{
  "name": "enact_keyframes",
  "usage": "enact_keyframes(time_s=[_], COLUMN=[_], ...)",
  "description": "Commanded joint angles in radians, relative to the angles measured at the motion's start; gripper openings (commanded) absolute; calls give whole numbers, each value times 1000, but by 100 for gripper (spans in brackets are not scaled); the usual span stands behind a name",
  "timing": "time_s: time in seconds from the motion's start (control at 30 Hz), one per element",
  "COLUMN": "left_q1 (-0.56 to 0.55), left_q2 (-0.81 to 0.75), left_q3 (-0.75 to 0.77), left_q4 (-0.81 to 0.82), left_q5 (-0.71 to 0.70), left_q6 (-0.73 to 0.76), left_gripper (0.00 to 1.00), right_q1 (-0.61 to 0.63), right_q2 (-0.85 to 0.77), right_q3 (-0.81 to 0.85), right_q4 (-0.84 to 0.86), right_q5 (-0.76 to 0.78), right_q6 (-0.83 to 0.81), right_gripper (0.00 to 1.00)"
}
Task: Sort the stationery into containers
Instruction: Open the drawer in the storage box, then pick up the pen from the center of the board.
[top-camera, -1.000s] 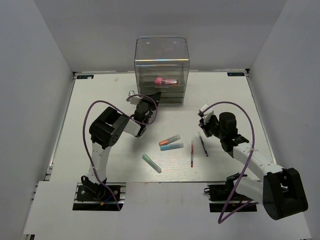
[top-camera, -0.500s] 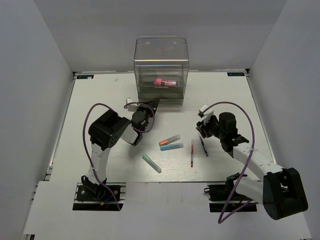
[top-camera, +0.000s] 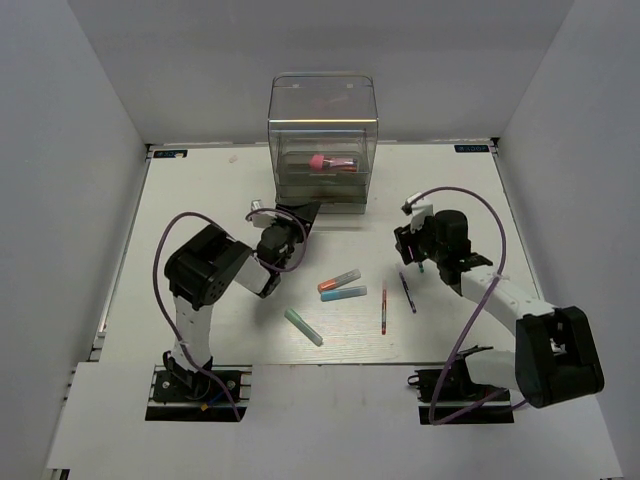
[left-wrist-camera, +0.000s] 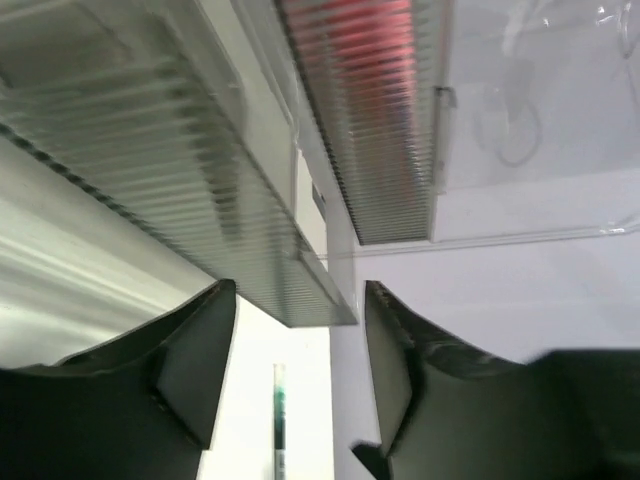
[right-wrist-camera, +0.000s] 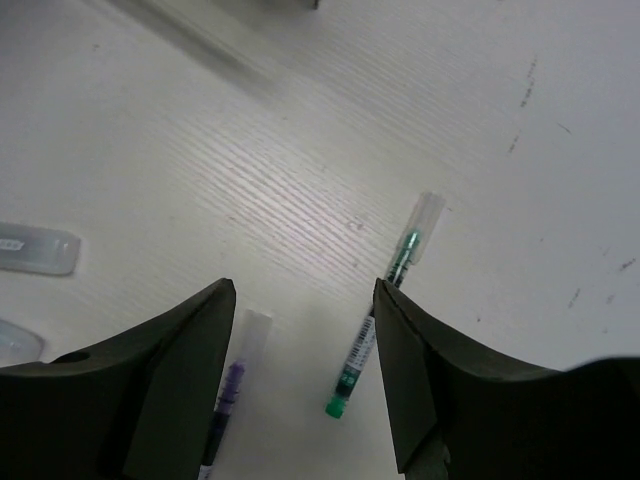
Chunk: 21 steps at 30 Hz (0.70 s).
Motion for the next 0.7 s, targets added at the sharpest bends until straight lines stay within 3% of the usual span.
enact_keyframes(time_s=[0.0,0.23,0.33,0.37,0.6,0.67], left_q1=[-3,-3,-3,-3,6,6], left_q2=[-115,-284,-370,-438,-739,-891], left_q3=[-14,-111,-149,-149,-270,-335], left_q4=[-64,-213,-384,-523,-958,-1030], left_q5=[45,122,174,200,191,150], left_q6=[-10,-22,-8,17,48,38], left_gripper=[65,73,82,82,94,100], right_q1=[-17,-54,-68,-71,-94,-98], right_q2=[46,179,225,236,322,348], right_q3=[55,128,148,154,196,202], right_q4=[26,-1,-4,-4,-50,-72], right_q5=[86,118,136,142,135,136], right_q6=[47,54,51,46,40,34], right_gripper=[64,64,64,64,61,57])
